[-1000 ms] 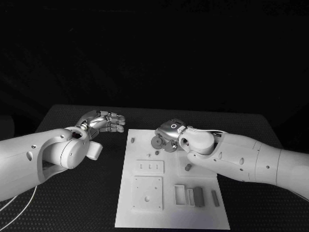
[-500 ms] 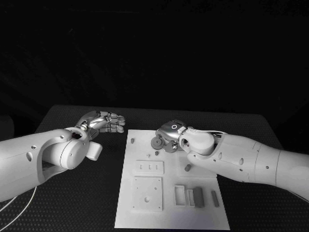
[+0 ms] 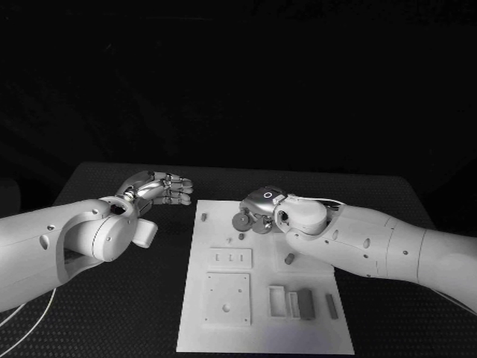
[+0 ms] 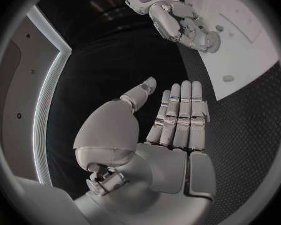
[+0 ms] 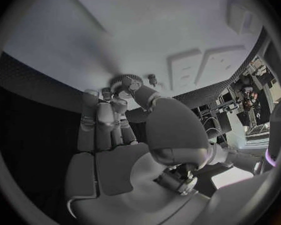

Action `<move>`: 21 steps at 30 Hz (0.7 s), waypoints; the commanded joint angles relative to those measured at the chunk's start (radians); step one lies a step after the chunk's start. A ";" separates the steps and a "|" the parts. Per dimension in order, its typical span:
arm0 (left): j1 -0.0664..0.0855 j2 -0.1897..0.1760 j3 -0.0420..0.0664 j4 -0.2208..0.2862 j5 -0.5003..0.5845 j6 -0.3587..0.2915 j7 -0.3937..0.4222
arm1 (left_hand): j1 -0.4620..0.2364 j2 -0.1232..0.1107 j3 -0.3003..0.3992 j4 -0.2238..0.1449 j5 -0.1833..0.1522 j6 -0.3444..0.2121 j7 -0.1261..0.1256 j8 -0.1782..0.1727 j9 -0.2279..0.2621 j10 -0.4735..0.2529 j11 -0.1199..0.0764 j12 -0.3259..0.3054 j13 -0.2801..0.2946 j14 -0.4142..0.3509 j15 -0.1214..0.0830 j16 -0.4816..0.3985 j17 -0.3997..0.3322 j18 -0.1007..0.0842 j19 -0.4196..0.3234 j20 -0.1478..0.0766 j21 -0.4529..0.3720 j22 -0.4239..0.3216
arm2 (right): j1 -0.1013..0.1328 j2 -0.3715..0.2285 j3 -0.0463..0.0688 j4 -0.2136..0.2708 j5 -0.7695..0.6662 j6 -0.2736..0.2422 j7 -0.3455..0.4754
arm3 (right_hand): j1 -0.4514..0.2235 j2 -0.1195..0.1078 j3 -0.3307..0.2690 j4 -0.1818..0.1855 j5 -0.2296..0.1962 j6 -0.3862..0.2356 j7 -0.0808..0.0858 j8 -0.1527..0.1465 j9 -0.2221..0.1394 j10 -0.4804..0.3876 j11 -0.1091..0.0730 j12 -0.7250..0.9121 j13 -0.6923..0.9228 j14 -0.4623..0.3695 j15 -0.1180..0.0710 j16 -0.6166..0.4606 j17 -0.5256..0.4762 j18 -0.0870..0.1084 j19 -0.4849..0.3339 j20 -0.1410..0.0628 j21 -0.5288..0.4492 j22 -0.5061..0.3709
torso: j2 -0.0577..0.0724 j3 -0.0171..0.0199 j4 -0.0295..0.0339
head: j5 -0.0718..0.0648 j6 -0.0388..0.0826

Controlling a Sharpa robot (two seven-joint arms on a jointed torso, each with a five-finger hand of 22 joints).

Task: Assemble the parts on the task board

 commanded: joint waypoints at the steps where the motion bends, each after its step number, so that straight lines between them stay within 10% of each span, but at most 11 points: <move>1: 0.002 -0.001 0.001 0.002 -0.004 0.004 0.007 | -0.002 -0.009 -0.002 -0.001 0.004 -0.009 0.000 -0.005 -0.001 0.000 0.007 -0.004 0.000 -0.006 0.005 -0.003 0.001 0.000 -0.009 0.001 -0.004 0.001 | -0.006 -0.004 -0.004 0.000 0.027 0.045 0.020 | 0.000 0.014 -0.001 -0.009 -0.004 0.010 0.000 0.006 0.001 0.001 -0.006 0.007 -0.002 -0.005 -0.012 0.006 -0.002 0.005 -0.006 0.000 -0.006 0.018 | -0.001 0.0002 0.0021 | 0.001 -0.002; 10: 0.002 -0.001 0.001 0.003 -0.004 0.004 0.006 | -0.002 -0.010 -0.003 -0.001 0.004 -0.009 0.000 -0.005 -0.002 0.000 0.008 -0.005 0.000 -0.005 0.005 -0.004 0.002 0.001 -0.009 0.001 -0.004 0.002 | -0.006 -0.017 -0.004 -0.002 0.038 -0.010 0.015 | -0.014 0.021 -0.007 -0.007 -0.004 0.020 0.010 0.013 0.002 0.001 0.003 0.011 -0.002 -0.003 -0.007 0.010 -0.003 0.005 -0.004 0.000 -0.002 0.018 | 0.000 0.0008 -0.0013 | 0.005 -0.001; 21: 0.002 -0.001 0.001 -0.002 -0.004 -0.001 0.008 | -0.002 -0.010 -0.003 -0.001 0.004 -0.010 0.000 -0.006 -0.002 0.000 0.008 -0.005 0.000 -0.005 0.005 -0.004 0.002 0.001 -0.009 0.001 -0.004 0.002 | -0.006 -0.034 -0.004 -0.002 0.159 -0.267 0.152 | -0.027 -0.024 -0.009 0.001 -0.004 0.019 0.025 0.014 -0.002 0.001 0.017 0.015 -0.004 0.000 0.006 0.011 -0.007 0.005 0.003 -0.002 -0.001 0.016 | 0.000 0.0018 -0.0030 | 0.002 0.007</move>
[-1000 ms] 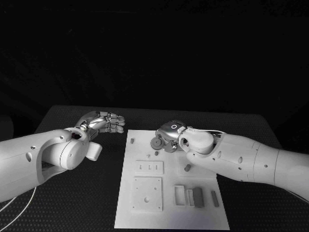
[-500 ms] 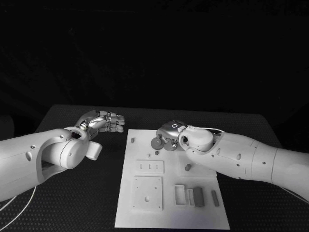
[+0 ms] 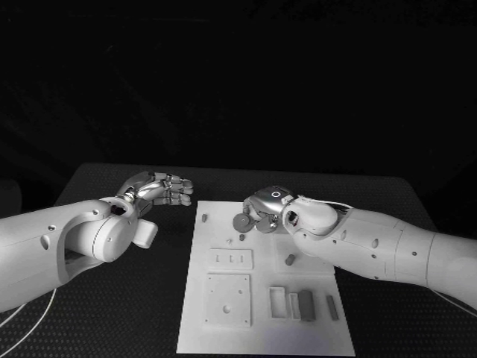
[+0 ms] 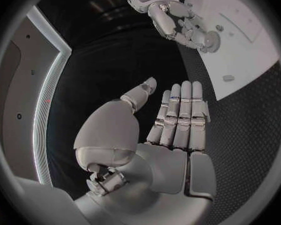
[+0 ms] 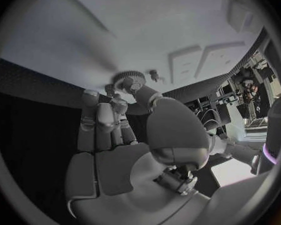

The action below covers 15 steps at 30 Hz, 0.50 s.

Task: Assemble the parts on the task board

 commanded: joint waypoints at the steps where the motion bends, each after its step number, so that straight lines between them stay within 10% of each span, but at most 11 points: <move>1: 0.002 0.001 0.001 -0.001 -0.004 -0.001 0.010 | -0.002 -0.010 -0.003 -0.001 0.004 -0.010 0.000 -0.006 -0.001 0.000 0.008 -0.005 0.000 -0.005 0.005 -0.004 0.001 0.001 -0.009 0.001 -0.004 0.001 | 0.000 -0.008 0.001 0.005 0.096 -0.171 0.115 | -0.007 -0.020 -0.002 0.009 -0.004 0.017 0.030 -0.005 -0.002 -0.003 0.014 0.004 -0.002 0.000 0.008 0.003 -0.002 0.006 0.004 -0.002 -0.001 0.015 | 0.000 0.0000 -0.0004 | -0.003 0.005; 8: 0.002 -0.002 0.001 -0.010 -0.004 0.000 0.012 | -0.001 -0.010 -0.002 -0.001 0.004 -0.010 0.000 -0.006 -0.001 0.000 0.008 -0.006 0.000 -0.005 0.005 -0.005 0.001 0.001 -0.009 0.001 -0.004 0.001 | 0.003 -0.076 0.010 0.063 0.190 -0.204 0.162 | -0.011 -0.047 0.007 0.027 -0.004 0.020 0.039 -0.003 -0.004 -0.005 0.023 0.006 -0.004 0.003 0.016 0.003 -0.006 0.006 0.010 -0.003 -0.002 0.014 | 0.000 0.0021 -0.0021 | -0.007 0.015; 15: 0.001 0.006 0.000 -0.047 -0.009 0.001 0.020 | -0.001 -0.008 -0.002 0.000 0.004 -0.007 0.000 -0.004 -0.001 0.003 0.007 -0.005 0.001 -0.004 0.005 -0.005 0.003 0.001 -0.008 0.001 -0.004 0.002 | 0.022 -0.195 0.042 0.135 0.428 -0.111 0.297 | -0.018 -0.084 0.004 0.043 -0.004 0.031 0.050 0.002 -0.005 -0.021 0.034 0.005 -0.006 -0.007 0.027 -0.001 -0.010 0.006 0.003 0.000 -0.009 0.014 | -0.004 0.0031 -0.0141 | -0.006 0.027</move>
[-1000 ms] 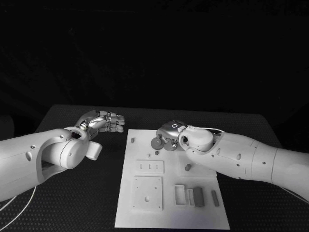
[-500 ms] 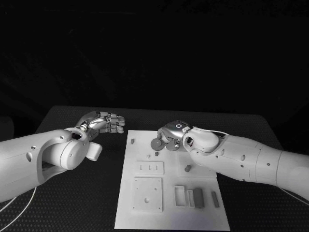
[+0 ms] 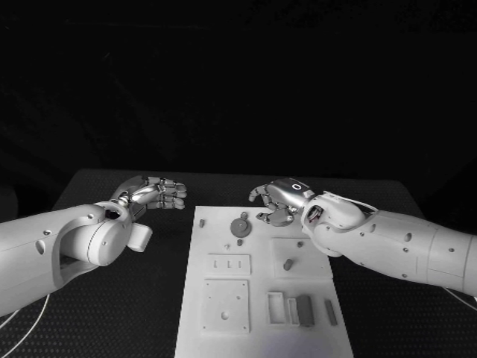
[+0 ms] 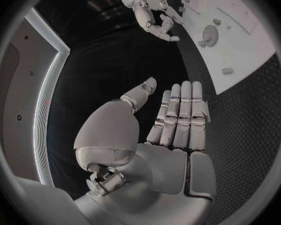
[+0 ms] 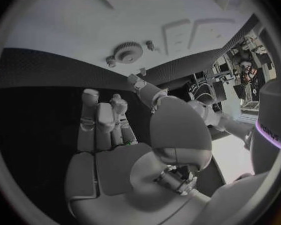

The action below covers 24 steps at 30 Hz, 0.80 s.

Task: Assemble the parts on the task board

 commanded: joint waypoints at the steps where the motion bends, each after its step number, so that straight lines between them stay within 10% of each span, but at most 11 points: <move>1: 0.001 0.006 0.001 -0.015 -0.008 0.002 0.019 | -0.001 -0.008 -0.002 0.000 0.004 -0.007 -0.001 -0.004 0.000 0.003 0.007 -0.005 0.001 -0.004 0.005 -0.005 0.002 0.001 -0.008 0.001 -0.004 0.001 | 0.005 -0.045 0.007 0.023 0.201 0.063 0.132 | 0.000 -0.011 -0.004 0.005 -0.004 0.037 0.043 0.005 -0.001 -0.020 0.014 0.000 -0.002 -0.007 0.008 -0.002 -0.002 0.015 -0.005 0.005 -0.006 0.014 | -0.004 0.0024 -0.0111 | 0.002 0.008; 10: 0.000 0.024 0.000 -0.044 -0.009 0.019 0.023 | 0.000 -0.005 -0.001 0.000 0.003 -0.002 -0.003 -0.001 0.000 0.010 0.004 -0.003 0.003 -0.001 0.004 -0.006 0.004 0.001 -0.007 0.000 -0.005 0.002 | 0.008 -0.151 0.006 0.037 0.224 0.172 0.162 | -0.002 -0.016 -0.041 -0.014 -0.004 0.044 0.042 0.011 0.000 -0.039 0.015 0.002 -0.003 -0.027 0.009 -0.004 -0.001 0.015 -0.023 0.013 -0.011 0.017 | -0.012 0.0081 -0.0311 | 0.002 0.017; 24: -0.005 0.031 0.000 -0.056 -0.011 0.025 0.025 | -0.001 -0.003 -0.002 0.000 0.003 0.002 -0.005 0.002 0.001 0.016 0.001 -0.001 0.005 0.000 0.003 -0.007 0.006 0.001 -0.006 0.000 -0.005 0.004 | -0.023 -0.221 -0.002 -0.031 0.203 0.200 0.154 | 0.000 -0.029 -0.050 -0.016 -0.004 0.051 0.040 0.016 0.002 -0.041 0.012 0.004 -0.004 -0.032 0.007 -0.002 -0.002 0.015 -0.026 0.015 -0.012 0.017 | -0.014 0.0137 -0.0393 | 0.001 0.017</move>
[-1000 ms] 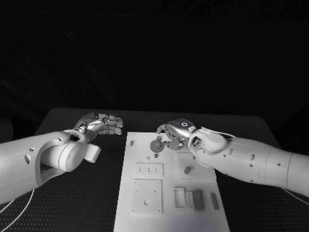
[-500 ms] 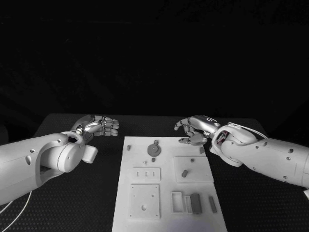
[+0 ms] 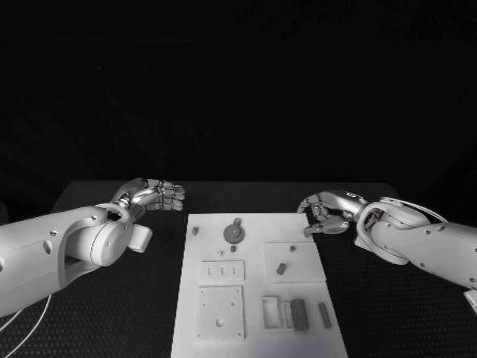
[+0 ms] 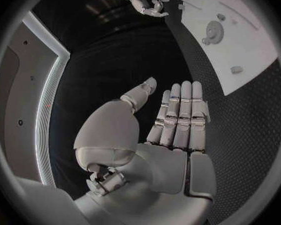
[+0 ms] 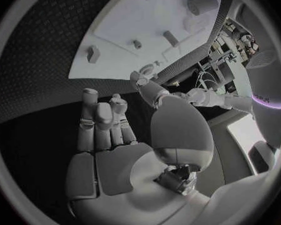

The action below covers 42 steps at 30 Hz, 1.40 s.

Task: Assemble the parts on the task board

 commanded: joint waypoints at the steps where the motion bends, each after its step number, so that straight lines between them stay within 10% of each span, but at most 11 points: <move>1: -0.002 0.004 0.001 0.000 -0.006 0.019 0.016 | -0.001 -0.003 -0.002 0.000 0.003 0.002 -0.005 0.002 0.001 0.006 -0.002 -0.001 0.002 0.000 0.003 -0.004 0.002 0.001 -0.006 0.000 -0.005 0.001 | -0.004 -0.002 -0.003 -0.021 -0.013 0.028 0.019 | 0.000 -0.009 -0.006 -0.001 -0.004 0.048 0.043 0.005 0.001 -0.031 0.017 0.004 -0.001 -0.004 -0.002 -0.002 -0.002 0.012 -0.006 0.003 -0.004 0.017 | 0.000 0.0010 -0.0037 | -0.003 0.002; 28: -0.008 0.009 0.001 -0.010 -0.006 0.022 0.011 | -0.004 -0.004 -0.004 0.001 0.003 -0.002 -0.003 0.000 0.000 0.004 -0.001 -0.003 0.002 -0.001 0.005 -0.006 0.004 0.001 -0.007 0.001 -0.007 0.002 | -0.070 0.091 -0.014 -0.185 0.015 -0.016 0.049 | -0.015 -0.014 -0.010 0.045 -0.004 0.038 0.044 0.001 -0.001 -0.032 0.018 0.009 -0.006 -0.006 -0.001 0.003 -0.003 0.012 -0.005 0.005 -0.004 0.017 | -0.002 -0.0062 0.0031 | -0.017 -0.011; 42: -0.008 0.005 0.001 -0.003 -0.006 0.024 0.009 | -0.007 -0.003 -0.005 0.003 0.003 -0.003 -0.002 -0.001 -0.001 0.003 0.000 -0.005 0.002 -0.001 0.005 -0.008 0.004 0.001 -0.007 0.001 -0.007 0.002 | -0.084 0.109 -0.014 -0.204 0.016 -0.035 0.033 | -0.011 0.050 -0.011 0.064 -0.004 0.083 0.030 0.028 0.010 -0.028 0.005 0.016 -0.010 -0.003 -0.011 0.010 -0.004 0.012 -0.004 0.001 0.001 0.019 | -0.002 -0.0071 0.0025 | -0.016 -0.016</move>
